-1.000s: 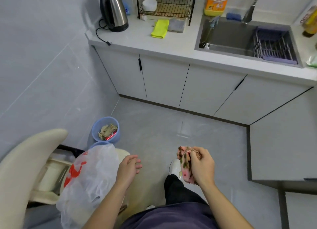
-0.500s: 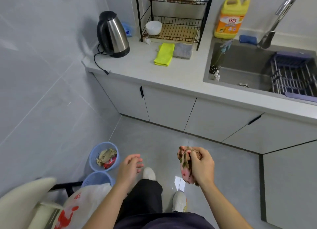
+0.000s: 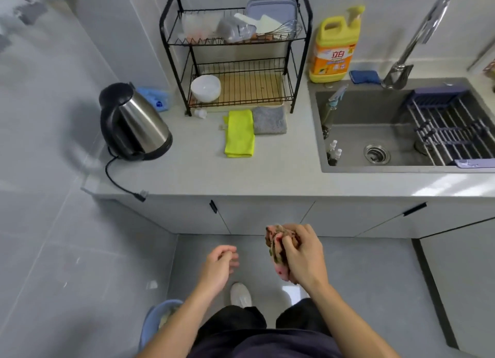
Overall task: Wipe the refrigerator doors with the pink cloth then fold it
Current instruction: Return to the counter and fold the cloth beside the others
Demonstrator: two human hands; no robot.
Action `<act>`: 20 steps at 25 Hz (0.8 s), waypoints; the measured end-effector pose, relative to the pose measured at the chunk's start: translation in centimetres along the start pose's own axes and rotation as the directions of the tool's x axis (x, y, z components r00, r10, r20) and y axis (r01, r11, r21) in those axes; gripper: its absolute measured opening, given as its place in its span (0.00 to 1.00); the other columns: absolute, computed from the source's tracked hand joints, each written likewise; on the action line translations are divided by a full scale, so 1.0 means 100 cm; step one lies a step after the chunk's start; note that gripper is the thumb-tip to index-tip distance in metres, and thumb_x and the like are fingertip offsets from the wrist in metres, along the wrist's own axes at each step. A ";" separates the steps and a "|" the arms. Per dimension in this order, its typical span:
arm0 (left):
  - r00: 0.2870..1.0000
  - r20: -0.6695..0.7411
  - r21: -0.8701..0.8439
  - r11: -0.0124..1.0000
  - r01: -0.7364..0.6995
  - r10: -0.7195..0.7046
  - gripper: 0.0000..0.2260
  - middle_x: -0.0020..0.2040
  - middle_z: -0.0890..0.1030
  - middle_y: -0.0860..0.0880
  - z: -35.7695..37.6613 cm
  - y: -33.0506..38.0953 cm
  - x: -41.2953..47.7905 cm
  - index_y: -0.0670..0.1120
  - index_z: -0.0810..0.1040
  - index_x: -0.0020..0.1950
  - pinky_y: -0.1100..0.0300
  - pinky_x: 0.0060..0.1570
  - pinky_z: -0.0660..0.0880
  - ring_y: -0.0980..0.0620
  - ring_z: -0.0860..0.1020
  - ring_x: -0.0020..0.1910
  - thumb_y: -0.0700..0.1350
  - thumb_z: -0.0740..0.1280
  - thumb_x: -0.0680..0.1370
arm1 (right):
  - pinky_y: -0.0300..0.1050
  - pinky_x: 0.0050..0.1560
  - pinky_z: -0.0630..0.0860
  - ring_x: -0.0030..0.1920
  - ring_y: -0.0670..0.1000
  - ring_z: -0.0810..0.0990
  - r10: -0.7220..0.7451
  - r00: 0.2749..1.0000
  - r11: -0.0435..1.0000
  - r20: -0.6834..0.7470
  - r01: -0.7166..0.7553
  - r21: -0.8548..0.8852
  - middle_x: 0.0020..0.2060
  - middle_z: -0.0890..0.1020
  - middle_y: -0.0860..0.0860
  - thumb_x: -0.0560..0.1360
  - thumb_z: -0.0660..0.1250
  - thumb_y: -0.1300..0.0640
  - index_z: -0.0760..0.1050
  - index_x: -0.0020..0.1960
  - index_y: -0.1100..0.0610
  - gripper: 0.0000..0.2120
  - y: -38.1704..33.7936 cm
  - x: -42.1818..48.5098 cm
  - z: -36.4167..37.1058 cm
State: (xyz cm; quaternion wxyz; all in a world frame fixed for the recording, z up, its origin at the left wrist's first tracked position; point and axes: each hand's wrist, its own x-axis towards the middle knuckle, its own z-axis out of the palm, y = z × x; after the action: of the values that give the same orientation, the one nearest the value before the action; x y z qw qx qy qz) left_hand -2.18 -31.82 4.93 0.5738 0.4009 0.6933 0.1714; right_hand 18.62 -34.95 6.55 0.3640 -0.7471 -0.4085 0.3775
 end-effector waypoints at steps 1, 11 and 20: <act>1.000 0.009 0.010 1.000 -0.014 0.013 0.11 0.55 0.84 0.45 -0.004 0.016 0.011 0.44 0.80 0.59 0.60 0.48 0.80 0.48 0.84 0.52 0.38 0.58 0.87 | 0.31 0.53 0.73 0.52 0.38 0.80 0.001 1.000 1.000 -0.010 -0.001 0.008 0.52 0.79 0.41 0.81 0.66 0.58 0.82 0.53 0.44 0.10 -0.008 0.010 0.003; 0.938 0.221 -0.133 0.961 -0.244 0.268 0.16 0.65 0.82 0.56 0.032 0.146 0.068 0.54 0.78 0.69 0.67 0.60 0.78 0.66 0.81 0.60 0.39 0.65 0.84 | 0.50 0.39 0.83 0.37 0.49 0.86 -0.038 0.996 0.989 0.080 0.026 0.147 0.38 0.87 0.45 0.83 0.68 0.50 0.82 0.48 0.42 0.07 -0.068 0.109 -0.009; 0.947 0.237 -0.109 0.975 -0.196 0.217 0.15 0.51 0.85 0.57 0.040 0.209 0.127 0.57 0.82 0.63 0.64 0.50 0.75 0.62 0.81 0.46 0.45 0.69 0.78 | 0.47 0.44 0.78 0.41 0.46 0.80 -0.071 0.949 0.982 0.307 0.013 0.189 0.40 0.82 0.53 0.80 0.73 0.52 0.72 0.52 0.56 0.12 -0.082 0.210 -0.038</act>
State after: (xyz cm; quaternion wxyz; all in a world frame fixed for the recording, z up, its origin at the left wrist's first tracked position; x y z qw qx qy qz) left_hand 8.83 -10.23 10.07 0.6510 0.4649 0.5627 0.2082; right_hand 27.17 -14.00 9.67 0.3706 -0.6320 -0.4400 0.5193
